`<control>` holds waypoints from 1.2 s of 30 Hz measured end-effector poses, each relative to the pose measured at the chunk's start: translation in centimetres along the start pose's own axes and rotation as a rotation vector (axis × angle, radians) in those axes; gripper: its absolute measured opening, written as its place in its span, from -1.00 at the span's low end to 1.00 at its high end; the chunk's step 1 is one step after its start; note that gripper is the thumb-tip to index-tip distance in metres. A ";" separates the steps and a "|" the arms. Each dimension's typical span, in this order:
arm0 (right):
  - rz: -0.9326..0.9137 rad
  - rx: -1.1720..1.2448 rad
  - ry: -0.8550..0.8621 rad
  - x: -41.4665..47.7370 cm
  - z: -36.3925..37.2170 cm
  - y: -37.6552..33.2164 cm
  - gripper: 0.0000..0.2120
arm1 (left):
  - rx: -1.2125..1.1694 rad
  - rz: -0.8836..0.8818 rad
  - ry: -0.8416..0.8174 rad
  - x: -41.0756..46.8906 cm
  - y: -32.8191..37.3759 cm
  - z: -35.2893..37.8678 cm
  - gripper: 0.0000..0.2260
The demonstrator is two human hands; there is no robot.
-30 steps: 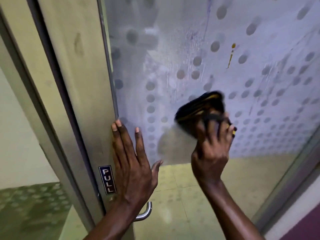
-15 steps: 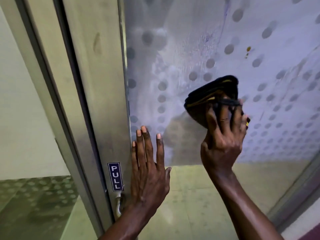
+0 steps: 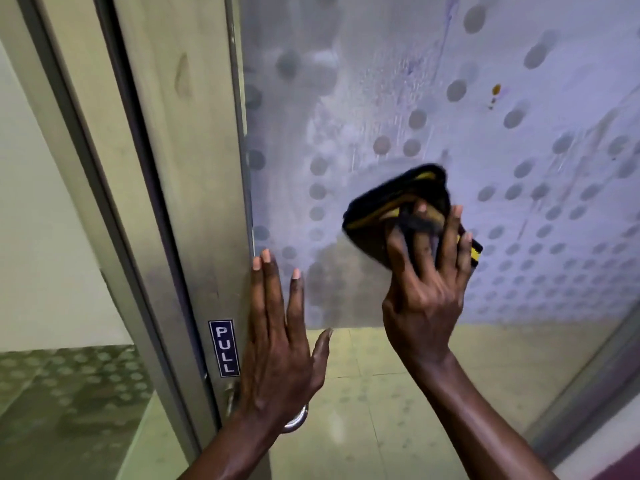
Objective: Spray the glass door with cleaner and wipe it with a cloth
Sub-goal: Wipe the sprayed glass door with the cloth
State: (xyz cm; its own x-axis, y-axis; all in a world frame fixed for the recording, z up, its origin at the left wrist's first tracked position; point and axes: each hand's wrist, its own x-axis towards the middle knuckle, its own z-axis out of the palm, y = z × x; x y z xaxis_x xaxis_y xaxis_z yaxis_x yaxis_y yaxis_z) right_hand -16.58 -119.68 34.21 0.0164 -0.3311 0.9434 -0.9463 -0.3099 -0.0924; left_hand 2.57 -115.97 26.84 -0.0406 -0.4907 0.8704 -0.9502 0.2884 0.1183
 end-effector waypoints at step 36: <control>-0.014 0.004 0.115 3.5 2.4 -9.4 -0.38 | 0.160 0.009 -0.050 -0.6 -5.7 -1.9 -0.10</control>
State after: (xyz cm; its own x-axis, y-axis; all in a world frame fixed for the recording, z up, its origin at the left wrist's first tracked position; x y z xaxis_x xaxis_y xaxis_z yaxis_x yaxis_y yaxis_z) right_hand -6.84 -120.08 37.61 -0.0080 -0.2224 0.9749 -0.9448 -0.3178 -0.0802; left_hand 8.61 -115.77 26.56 -0.0605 -0.5299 0.8459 -0.9866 0.1603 0.0299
